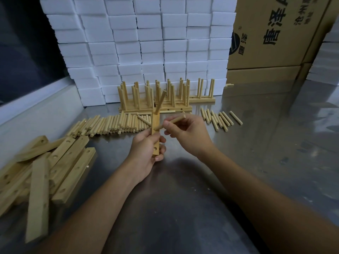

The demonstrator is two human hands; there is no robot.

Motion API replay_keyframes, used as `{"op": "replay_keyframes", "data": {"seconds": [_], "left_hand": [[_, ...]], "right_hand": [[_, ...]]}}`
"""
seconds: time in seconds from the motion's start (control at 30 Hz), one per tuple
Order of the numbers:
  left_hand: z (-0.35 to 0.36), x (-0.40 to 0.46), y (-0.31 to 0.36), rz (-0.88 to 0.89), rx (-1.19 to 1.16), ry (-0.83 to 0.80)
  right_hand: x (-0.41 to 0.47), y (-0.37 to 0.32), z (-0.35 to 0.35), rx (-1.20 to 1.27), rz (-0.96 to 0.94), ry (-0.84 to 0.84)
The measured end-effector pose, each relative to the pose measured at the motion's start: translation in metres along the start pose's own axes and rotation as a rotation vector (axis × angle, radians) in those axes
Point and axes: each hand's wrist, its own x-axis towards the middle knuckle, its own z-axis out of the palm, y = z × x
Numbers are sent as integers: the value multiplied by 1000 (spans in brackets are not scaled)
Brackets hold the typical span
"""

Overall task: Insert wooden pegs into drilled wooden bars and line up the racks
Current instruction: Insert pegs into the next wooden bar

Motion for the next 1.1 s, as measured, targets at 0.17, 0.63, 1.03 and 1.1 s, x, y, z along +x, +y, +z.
{"op": "replay_keyframes", "data": {"seconds": [0.17, 0.63, 1.03, 1.1], "left_hand": [[1, 1, -7, 81, 137, 31], [4, 1, -13, 122, 244, 14], [5, 4, -15, 128, 298, 31], [5, 4, -15, 122, 298, 30]], "right_hand": [[4, -11, -10, -347, -101, -97], [11, -21, -10, -782, -266, -229], [9, -17, -10, -723, -211, -190], [11, -16, -13, -739, -264, -239]]}}
